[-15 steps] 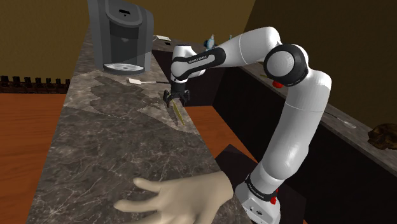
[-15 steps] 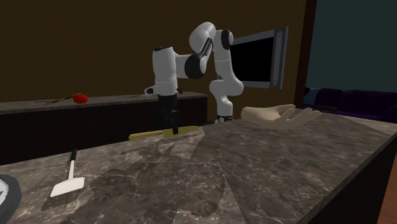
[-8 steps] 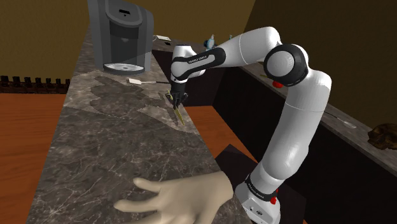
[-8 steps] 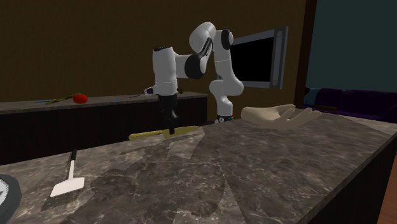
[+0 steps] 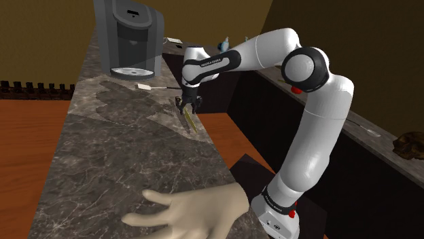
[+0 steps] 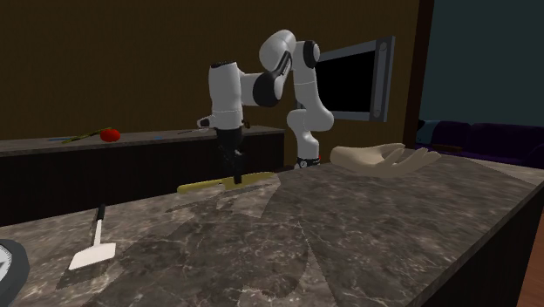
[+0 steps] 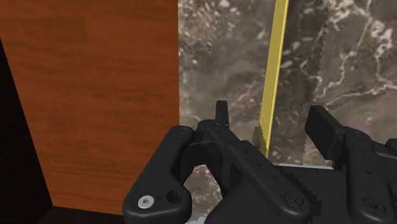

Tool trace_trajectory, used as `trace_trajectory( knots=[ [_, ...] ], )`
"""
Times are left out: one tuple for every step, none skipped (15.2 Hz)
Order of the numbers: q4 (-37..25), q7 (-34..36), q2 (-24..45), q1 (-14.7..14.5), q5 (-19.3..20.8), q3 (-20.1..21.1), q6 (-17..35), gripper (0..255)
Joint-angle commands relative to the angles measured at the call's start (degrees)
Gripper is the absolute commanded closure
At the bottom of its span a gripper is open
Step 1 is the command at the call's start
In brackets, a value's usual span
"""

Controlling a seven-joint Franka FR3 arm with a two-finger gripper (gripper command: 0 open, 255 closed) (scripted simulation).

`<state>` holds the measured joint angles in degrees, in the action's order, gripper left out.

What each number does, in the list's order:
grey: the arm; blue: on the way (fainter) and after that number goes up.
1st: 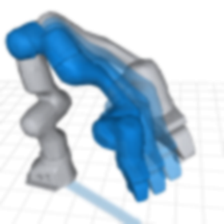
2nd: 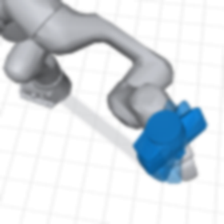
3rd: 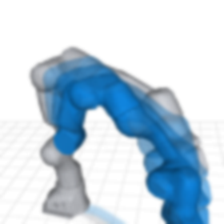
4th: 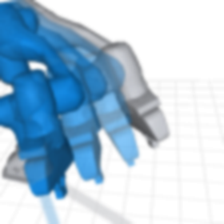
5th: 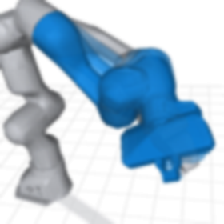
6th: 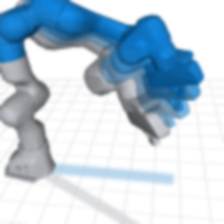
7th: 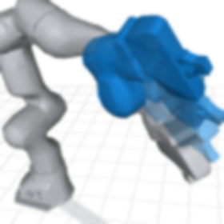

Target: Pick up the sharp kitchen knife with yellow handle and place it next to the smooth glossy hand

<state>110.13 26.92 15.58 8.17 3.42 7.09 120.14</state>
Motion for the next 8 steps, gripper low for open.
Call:
trace_trajectory(
  knots=[
    [-2.5, 1.6, 0.0, -0.9, 2.3, -0.3, -1.8, 0],
    [-4.2, 2.5, 0.1, -1.5, 3.8, -0.4, -3.1, 0],
    [-6.1, 3.4, 0.2, -2.1, 5.3, -0.5, -4.4, 0],
    [-6.2, 3.5, 0.2, -2.2, 5.5, -0.6, -4.5, 0],
    [-5.8, 3.6, 0.5, -2.1, 5.5, -0.6, -3.8, 0],
    [-5.3, 3.6, 0.7, -2.1, 5.6, -0.6, -3.1, 0],
    [-4.9, 3.7, 1.0, -2.1, 5.7, -0.7, -2.4, 0],
    [-4.5, 3.7, 1.2, -2.0, 5.8, -0.7, -1.7, 0]
  ],
)
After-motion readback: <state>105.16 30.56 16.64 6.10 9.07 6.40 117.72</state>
